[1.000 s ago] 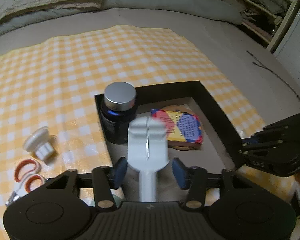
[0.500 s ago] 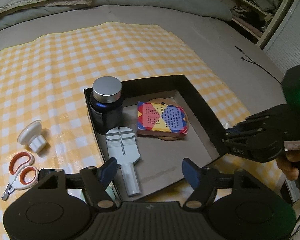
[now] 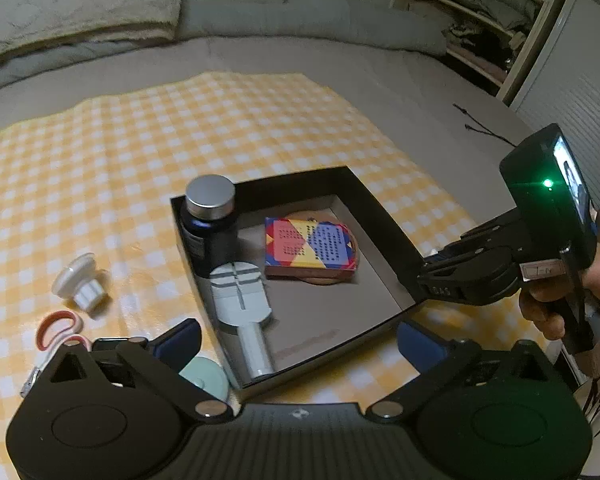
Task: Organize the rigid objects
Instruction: 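Release the watch-band tool beside the bottle and lift the left tool, then move the left tool to the orange-handled scissors and grasp them, then lift the scissors with the left tool and carry them to the box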
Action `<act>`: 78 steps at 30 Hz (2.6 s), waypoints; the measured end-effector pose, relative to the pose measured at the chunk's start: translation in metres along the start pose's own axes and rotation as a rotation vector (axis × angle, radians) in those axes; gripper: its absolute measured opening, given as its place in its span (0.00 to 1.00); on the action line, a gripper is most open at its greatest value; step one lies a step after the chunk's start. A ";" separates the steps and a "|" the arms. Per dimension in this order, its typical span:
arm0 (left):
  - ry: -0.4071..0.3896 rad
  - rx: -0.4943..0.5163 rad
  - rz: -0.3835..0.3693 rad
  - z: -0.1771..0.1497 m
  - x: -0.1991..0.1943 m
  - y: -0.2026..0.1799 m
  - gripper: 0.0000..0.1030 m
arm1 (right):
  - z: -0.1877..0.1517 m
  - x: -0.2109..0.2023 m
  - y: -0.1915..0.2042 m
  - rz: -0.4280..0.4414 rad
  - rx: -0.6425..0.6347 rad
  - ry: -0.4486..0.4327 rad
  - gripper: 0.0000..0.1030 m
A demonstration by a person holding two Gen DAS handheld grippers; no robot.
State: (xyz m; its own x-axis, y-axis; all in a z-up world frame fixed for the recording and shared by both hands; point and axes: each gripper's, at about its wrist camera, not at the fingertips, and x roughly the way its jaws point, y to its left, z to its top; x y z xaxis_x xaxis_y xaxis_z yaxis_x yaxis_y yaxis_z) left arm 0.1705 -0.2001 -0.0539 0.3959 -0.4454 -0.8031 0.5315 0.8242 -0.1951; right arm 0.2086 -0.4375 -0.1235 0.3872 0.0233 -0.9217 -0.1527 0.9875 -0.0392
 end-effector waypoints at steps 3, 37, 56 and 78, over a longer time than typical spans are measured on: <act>-0.025 0.006 0.011 -0.005 -0.007 0.001 1.00 | 0.000 0.000 0.000 0.000 0.001 0.000 0.06; -0.054 0.034 0.253 -0.044 -0.014 0.146 0.61 | 0.000 0.001 0.001 -0.003 -0.004 0.008 0.06; -0.006 0.227 0.293 -0.040 0.025 0.155 0.26 | 0.001 0.001 0.001 -0.003 -0.004 0.008 0.06; 0.114 0.301 0.344 -0.042 0.033 0.136 0.18 | 0.000 0.003 0.002 -0.007 -0.010 0.011 0.07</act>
State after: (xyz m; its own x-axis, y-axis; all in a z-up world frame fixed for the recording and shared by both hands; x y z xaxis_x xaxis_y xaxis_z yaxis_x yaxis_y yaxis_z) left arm 0.2243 -0.0880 -0.1303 0.5115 -0.1091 -0.8523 0.5842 0.7716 0.2518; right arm 0.2098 -0.4359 -0.1261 0.3779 0.0148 -0.9257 -0.1596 0.9859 -0.0494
